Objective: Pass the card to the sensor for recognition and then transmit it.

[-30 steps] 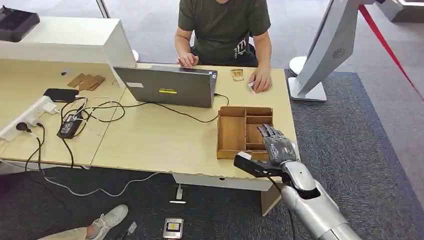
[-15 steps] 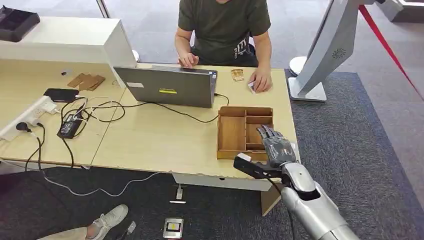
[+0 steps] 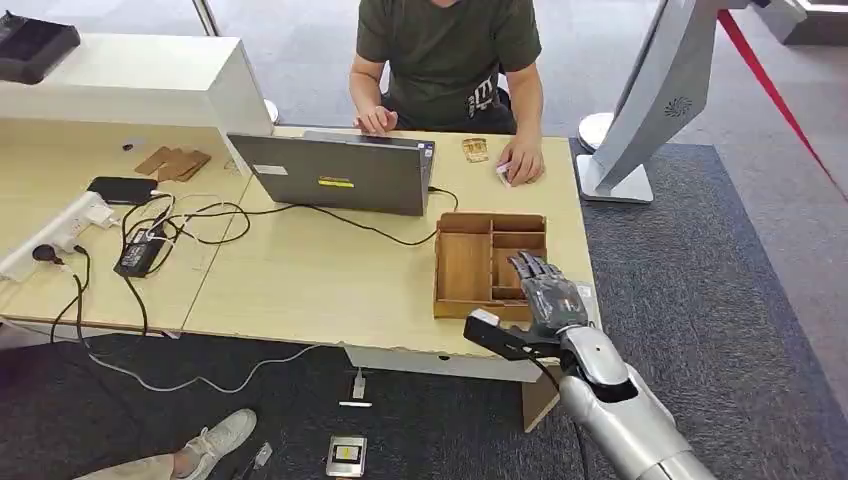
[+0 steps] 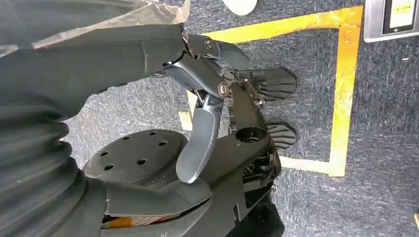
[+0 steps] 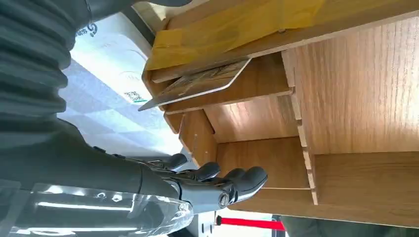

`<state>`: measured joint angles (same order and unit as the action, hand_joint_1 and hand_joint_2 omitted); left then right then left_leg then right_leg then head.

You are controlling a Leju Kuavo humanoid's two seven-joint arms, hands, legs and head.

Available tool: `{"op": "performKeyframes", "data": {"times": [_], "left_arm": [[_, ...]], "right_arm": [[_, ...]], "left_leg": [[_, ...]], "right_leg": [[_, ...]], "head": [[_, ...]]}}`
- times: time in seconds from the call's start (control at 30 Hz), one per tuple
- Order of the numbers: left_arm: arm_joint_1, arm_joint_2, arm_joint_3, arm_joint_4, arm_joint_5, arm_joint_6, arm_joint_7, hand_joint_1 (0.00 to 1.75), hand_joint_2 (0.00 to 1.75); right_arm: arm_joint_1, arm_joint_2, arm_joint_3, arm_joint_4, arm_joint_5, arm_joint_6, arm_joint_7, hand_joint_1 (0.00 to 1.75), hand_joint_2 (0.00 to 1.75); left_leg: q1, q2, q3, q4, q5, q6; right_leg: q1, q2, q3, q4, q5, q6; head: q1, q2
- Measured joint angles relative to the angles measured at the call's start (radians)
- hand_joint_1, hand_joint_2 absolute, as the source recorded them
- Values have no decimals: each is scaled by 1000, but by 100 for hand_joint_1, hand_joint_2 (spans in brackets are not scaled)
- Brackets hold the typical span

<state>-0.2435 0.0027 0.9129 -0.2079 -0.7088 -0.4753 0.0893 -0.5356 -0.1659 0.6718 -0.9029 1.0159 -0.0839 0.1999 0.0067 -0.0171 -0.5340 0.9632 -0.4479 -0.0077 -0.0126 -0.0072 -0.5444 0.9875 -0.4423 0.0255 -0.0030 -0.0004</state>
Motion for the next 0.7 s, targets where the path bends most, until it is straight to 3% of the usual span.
{"op": "performKeyframes", "data": {"times": [0.5, 0.53, 0.6, 0.63, 0.7], "left_arm": [[0, 0, 0, 0, -1, 0, 0, 0, 175], [0, 0, 0, 0, -1, 0, 0, 0, 175], [0, 0, 0, 0, -1, 0, 0, 0, 175], [0, 0, 0, 0, -1, 0, 0, 0, 175], [0, 0, 0, 0, -1, 0, 0, 0, 175]], "right_arm": [[-2, 8, 2, 0, -2, 0, -3, 0, 175], [-4, 9, 3, 0, -3, 0, -3, 23, 175], [-8, 9, 5, 0, -3, 0, -3, 131, 175], [-9, 9, 6, 0, -3, 0, -3, 154, 175], [-12, 9, 7, 0, -3, 0, -3, 152, 175]], "left_leg": [[0, 0, 0, 0, 0, 0], [0, 0, 0, 0, 0, 0], [0, 0, 0, 0, 0, 0], [0, 0, 0, 0, 0, 0], [0, 0, 0, 0, 0, 0]], "right_leg": [[0, 0, 0, 0, 0, 0], [0, 0, 0, 0, 0, 0], [0, 0, 0, 0, 0, 0], [0, 0, 0, 0, 0, 0], [0, 0, 0, 0, 0, 0]], "head": [[0, 0], [0, 0], [0, 0], [0, 0], [0, 0]]}}
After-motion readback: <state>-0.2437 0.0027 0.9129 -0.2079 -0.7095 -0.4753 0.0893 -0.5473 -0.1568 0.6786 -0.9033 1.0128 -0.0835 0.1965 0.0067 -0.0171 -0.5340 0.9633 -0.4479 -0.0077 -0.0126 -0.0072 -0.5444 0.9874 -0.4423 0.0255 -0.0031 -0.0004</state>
